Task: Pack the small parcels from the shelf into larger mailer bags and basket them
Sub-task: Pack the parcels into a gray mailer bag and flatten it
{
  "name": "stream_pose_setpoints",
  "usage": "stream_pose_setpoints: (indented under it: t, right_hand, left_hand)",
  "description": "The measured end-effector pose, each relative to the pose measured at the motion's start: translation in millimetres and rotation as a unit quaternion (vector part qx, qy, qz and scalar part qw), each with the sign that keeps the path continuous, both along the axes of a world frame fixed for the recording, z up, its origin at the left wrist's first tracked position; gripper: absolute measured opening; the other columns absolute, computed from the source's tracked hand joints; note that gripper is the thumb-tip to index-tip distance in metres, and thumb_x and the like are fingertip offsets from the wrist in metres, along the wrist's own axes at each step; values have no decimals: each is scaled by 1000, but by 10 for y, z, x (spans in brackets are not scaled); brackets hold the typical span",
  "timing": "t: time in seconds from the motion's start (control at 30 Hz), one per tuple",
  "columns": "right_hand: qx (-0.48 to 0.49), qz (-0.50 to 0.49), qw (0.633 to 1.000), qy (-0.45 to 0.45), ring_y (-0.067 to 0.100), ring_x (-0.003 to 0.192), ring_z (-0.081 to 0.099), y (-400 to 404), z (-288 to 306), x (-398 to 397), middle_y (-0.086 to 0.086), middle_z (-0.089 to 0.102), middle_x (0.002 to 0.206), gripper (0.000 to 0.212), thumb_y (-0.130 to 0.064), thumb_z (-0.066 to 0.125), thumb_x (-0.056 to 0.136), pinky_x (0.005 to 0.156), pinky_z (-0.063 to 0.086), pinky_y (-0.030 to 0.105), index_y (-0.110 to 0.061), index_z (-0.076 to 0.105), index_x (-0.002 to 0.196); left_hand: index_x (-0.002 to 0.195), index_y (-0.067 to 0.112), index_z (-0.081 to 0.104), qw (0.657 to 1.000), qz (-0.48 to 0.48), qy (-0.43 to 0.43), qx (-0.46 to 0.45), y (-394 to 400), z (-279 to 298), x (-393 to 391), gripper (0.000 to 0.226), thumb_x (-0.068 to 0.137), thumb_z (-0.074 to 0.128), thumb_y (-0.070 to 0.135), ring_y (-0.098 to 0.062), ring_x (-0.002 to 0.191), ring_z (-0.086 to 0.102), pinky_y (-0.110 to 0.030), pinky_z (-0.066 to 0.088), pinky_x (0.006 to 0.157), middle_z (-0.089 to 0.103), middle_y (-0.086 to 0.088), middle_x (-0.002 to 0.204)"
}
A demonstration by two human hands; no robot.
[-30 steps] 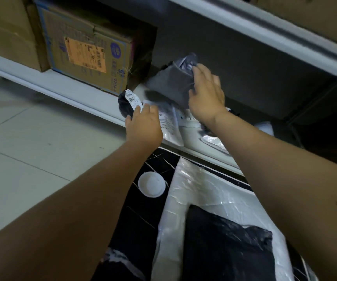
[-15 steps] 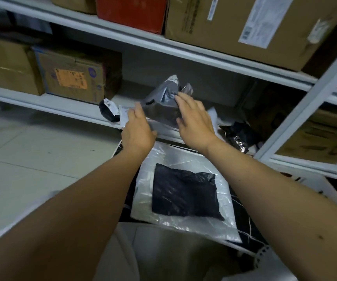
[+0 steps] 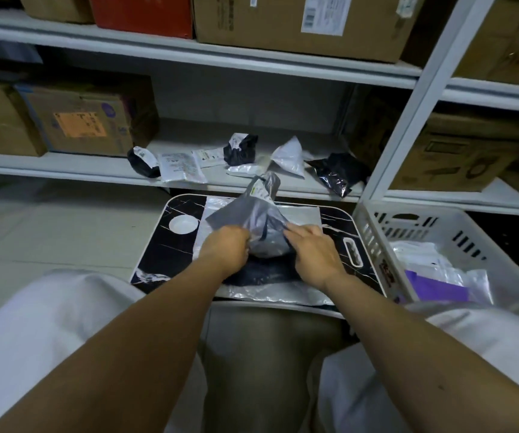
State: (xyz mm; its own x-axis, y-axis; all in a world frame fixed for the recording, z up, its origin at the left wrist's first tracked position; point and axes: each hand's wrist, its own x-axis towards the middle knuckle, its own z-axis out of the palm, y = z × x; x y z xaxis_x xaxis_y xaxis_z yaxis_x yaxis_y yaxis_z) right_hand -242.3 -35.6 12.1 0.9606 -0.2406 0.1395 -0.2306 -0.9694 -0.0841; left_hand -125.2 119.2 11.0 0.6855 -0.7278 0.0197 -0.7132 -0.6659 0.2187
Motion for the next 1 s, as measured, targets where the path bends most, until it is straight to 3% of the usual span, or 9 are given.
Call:
stream_pose_setpoints:
  t: [0.07,0.17,0.27,0.4,0.47,0.57,0.7,0.83,1.0]
  right_hand:
    - [10,-41,999,23,21,116,48,-72,-113,-113,-4,66,117,34,-6,53,83,93,42,32,-25,72,105]
    - [7,-149,988,-27,25,101,57,-135,-185,-210,1,70,93,23,-8,52,83,82,47,34,-19,72,87]
    - [20,-211,964,-161,26,100,53,-54,-146,-109,3,63,101,19,-7,54,85,84,43,38,-14,63,100]
    - [-6,-87,952,-294,26,116,53,397,-241,215,8,60,121,31,-11,57,83,101,39,44,-11,58,115]
    - [-30,-11,966,-255,24,134,41,582,-446,368,9,52,141,42,-22,49,91,114,25,44,-11,51,132]
    - [-63,-9,979,-195,25,146,23,584,-719,587,10,35,154,55,-36,46,98,117,19,52,-10,39,147]
    - [-49,-54,994,-79,29,148,16,342,-868,766,8,29,157,67,-53,42,96,113,20,61,-13,34,150]
    - [-47,-12,999,7,26,149,14,152,-1025,748,6,28,158,70,-54,46,92,113,24,58,-13,34,149]
    - [-57,78,990,98,21,150,2,177,-1183,761,10,14,161,78,-56,34,95,118,3,55,-7,18,153]
  left_hand:
    - [94,12,58,997,-40,30,54,-6,-94,-97,10,87,51,13,-32,95,58,-35,44,73,64,-13,104]
    - [95,11,56,998,13,49,33,-16,-199,-110,13,88,49,19,-32,92,59,-33,44,70,64,-14,101]
    - [103,5,54,989,125,-20,-76,-48,-233,-1,21,90,46,20,-33,96,56,-36,42,73,58,-16,107]
    - [128,5,46,971,151,-103,-152,-122,-362,309,37,95,46,21,-34,126,43,-44,39,93,46,-16,134]
    - [150,11,22,983,113,-91,-112,-179,-433,460,55,101,35,33,-28,147,13,-48,22,113,18,-10,159]
    - [153,20,-6,994,48,-86,-40,-336,-488,661,61,101,16,44,-22,148,-12,-48,1,119,-12,-4,161]
    - [152,22,-12,996,-13,-77,36,-513,-661,863,60,102,11,45,-22,148,-12,-52,2,119,-13,-4,161]
    - [153,20,-7,995,-23,-40,91,-559,-1021,845,61,102,15,44,-25,149,-3,-53,6,118,-8,-7,161]
    - [154,16,-4,984,-11,-17,179,-493,-1275,776,67,99,23,44,-28,148,-8,-55,4,117,-12,-11,160]
